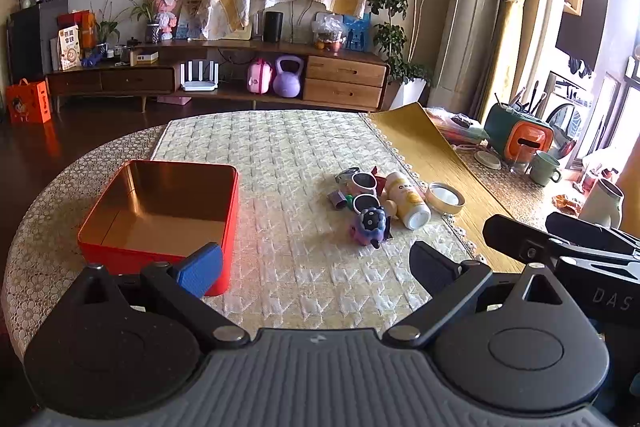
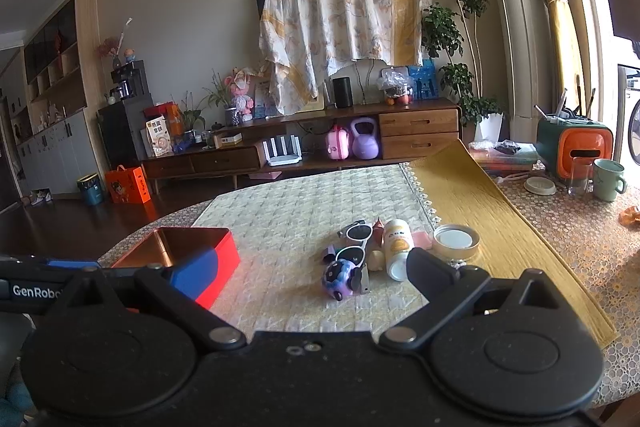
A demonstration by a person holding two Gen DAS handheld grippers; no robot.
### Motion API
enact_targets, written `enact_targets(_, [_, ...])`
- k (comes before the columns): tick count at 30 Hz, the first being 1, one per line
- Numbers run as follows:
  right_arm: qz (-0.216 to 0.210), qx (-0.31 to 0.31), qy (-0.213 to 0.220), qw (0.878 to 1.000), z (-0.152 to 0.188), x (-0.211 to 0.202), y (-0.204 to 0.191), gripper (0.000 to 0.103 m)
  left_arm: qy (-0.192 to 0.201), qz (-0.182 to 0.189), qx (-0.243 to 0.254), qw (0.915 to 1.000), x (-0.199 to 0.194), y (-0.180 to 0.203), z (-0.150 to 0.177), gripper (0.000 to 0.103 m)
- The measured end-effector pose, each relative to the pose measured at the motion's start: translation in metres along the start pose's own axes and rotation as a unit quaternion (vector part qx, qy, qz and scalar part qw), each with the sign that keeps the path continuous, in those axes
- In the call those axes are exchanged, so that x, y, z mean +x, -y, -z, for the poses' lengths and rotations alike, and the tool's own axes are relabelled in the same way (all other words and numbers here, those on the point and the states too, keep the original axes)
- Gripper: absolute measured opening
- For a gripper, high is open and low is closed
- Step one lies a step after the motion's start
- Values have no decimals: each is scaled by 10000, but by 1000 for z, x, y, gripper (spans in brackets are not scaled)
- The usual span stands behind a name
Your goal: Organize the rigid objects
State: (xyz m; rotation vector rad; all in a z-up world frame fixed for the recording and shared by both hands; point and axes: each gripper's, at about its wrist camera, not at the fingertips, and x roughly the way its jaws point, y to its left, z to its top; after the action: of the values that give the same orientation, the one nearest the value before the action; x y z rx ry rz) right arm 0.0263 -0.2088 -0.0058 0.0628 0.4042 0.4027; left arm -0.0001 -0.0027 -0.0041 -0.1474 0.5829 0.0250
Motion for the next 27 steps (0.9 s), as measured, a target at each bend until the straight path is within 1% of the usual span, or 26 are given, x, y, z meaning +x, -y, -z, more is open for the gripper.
enact_targets(5, [5, 29, -26, 10000, 2, 3, 6, 100, -227, 102, -158, 9996, 12, -1, 0, 100])
enact_targets(7, [-10, 11, -10, 10000, 2, 3, 7, 100, -279, 128, -119, 9995, 17, 1, -1, 100])
enact_targets(11, [143, -106, 80, 9998, -4, 9, 16, 100, -302, 93, 51, 9995, 30, 10, -5, 100])
enact_targets(16, [405, -278, 104, 9987, -13, 23, 40, 100, -295, 5, 79, 9995, 51, 14, -12, 100])
enact_targets(20, [537, -435, -60, 9976, -18, 46, 58, 98, -293, -29, 239, 9993, 73, 24, -19, 100])
enact_targets(24, [662, -547, -247, 9960, -20, 74, 72, 97, -330, 179, 323, 9988, 99, 36, -20, 100])
enact_targets(27, [651, -477, -443, 9958, -22, 97, 85, 97, -387, 265, 382, 9982, 121, 43, -20, 100])
